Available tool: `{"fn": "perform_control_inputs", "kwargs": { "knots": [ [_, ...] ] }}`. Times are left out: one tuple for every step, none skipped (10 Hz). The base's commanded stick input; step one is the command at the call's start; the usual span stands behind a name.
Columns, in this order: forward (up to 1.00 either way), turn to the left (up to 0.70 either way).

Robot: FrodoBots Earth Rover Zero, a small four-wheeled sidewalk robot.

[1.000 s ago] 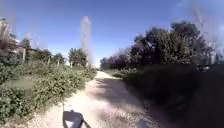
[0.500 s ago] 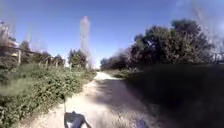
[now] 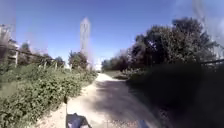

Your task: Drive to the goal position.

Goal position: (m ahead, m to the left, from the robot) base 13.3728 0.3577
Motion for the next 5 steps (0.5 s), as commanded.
{"fn": "perform_control_inputs", "kwargs": {
  "knots": [
    [0.5, 0.0],
    [0.5, 0.0],
    [0.5, 0.0],
    [0.5, 0.0],
    [0.5, 0.0]
  ]
}}
